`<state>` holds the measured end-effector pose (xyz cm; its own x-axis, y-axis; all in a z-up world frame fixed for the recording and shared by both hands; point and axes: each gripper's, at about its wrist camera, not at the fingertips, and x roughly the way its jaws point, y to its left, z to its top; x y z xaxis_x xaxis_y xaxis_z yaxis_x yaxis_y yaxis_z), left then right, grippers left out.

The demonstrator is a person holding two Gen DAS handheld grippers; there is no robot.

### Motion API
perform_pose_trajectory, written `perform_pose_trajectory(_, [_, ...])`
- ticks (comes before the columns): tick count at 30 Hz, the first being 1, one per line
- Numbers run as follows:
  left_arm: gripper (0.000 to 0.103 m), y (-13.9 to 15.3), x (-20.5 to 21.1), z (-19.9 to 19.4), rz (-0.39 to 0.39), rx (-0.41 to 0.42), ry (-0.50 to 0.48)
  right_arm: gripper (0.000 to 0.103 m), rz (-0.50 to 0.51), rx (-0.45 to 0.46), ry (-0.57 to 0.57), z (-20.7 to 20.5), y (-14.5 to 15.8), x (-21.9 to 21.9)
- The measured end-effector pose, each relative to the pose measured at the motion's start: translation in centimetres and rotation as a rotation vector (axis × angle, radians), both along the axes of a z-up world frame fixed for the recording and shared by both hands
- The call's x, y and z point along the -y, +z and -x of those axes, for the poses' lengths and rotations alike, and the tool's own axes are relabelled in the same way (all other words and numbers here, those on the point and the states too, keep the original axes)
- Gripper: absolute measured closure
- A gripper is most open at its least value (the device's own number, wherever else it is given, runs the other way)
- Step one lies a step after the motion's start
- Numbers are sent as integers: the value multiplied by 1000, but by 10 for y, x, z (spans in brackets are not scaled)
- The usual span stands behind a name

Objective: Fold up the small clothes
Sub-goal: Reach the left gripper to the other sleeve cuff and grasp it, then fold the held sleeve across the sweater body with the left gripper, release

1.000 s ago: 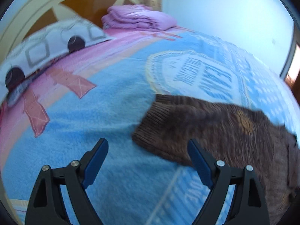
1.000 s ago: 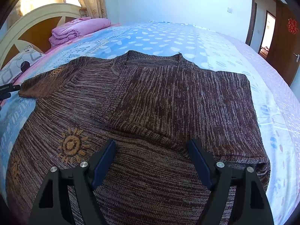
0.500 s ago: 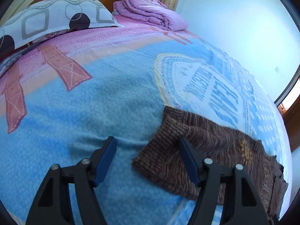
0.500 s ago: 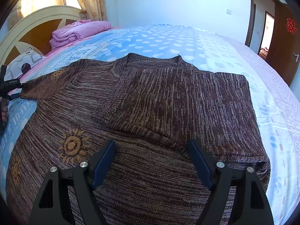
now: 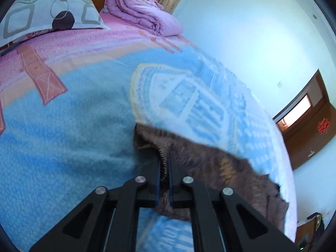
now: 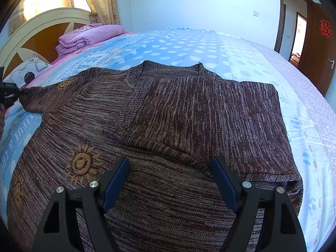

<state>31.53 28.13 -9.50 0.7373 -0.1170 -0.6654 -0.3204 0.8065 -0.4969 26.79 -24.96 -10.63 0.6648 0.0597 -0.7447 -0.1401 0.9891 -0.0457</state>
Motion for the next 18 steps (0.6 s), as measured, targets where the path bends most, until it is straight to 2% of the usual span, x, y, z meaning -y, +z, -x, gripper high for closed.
perform_pose_trajectory(8, [98, 34, 21, -5, 67, 52, -30, 23, -8, 6, -2, 1, 1, 0])
perform_pose_trajectory(14, [98, 59, 57, -10, 106, 87, -86, 23, -12, 11, -4, 2, 2, 1])
perform_pose_trajectory(18, [98, 73, 86, -14, 162, 106, -117, 23, -15, 14, -5, 2, 2, 1])
